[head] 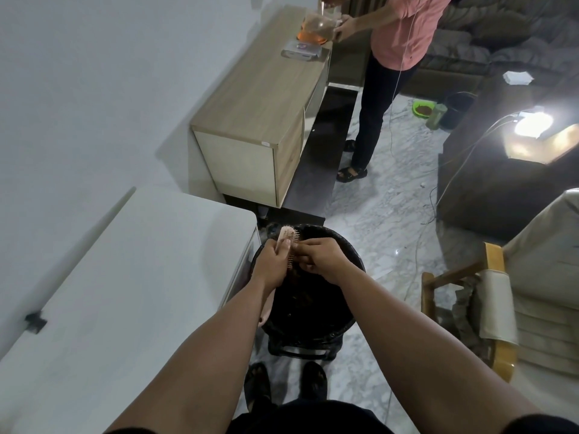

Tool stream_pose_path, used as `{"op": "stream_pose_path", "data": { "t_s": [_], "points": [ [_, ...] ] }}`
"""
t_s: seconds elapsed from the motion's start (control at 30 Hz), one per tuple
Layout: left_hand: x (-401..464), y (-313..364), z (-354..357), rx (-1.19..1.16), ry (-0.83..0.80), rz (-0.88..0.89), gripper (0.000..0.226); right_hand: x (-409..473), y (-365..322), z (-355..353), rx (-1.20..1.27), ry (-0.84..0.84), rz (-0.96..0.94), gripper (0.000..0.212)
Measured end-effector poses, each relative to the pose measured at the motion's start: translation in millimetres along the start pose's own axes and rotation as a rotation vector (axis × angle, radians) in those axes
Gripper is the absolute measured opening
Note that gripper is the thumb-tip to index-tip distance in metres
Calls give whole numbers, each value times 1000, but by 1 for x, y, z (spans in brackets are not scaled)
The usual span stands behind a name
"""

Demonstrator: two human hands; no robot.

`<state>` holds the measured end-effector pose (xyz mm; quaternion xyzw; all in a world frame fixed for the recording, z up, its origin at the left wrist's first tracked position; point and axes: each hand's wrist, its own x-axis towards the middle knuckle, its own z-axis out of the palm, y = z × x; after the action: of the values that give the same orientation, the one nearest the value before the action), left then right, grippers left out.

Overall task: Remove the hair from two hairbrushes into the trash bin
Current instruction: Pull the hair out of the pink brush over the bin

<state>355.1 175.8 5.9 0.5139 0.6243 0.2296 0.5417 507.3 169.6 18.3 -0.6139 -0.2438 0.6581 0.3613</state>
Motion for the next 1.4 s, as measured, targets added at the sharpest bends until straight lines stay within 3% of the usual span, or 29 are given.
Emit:
{"op": "stream_pose_path", "data": {
  "t_s": [0.33, 0.53, 0.73, 0.87, 1.03, 1.1, 1.13, 1.2, 1.27, 1.33, 1.4],
  "points": [
    [-1, -8, -5, 216, 31, -28, 39, 5, 18, -31, -146, 239, 100, 7],
    [-1, -8, -7, 154, 75, -27, 38, 5, 16, -35, -127, 318, 162, 14],
    [16, 7, -38, 74, 136, -19, 35, -1, 38, -72, -324, 469, 253, 24],
    [15, 7, -36, -11, 84, -77, 41, -2, 33, -69, -503, 405, 180, 9],
    [5, 6, -32, -127, 29, -133, 38, -6, 19, -61, -805, 358, 86, 23],
    [4, 4, -29, -157, 15, -158, 36, -5, 14, -53, -847, 275, 80, 6],
    [4, 3, -28, -166, 10, -175, 36, -5, 11, -49, -877, 214, 93, 15],
    [3, 3, -25, -188, -1, -206, 34, -5, 3, -39, -921, 102, 125, 53],
    [1, 5, -21, -218, -13, -218, 32, -5, -7, -28, -855, 104, 50, 58],
    [-1, 10, -17, -257, -34, -202, 39, -4, -16, -16, -692, 145, -73, 35],
    [-2, 12, -12, -263, -55, -171, 46, -7, -22, -2, -413, 113, -63, 21]
  ]
}}
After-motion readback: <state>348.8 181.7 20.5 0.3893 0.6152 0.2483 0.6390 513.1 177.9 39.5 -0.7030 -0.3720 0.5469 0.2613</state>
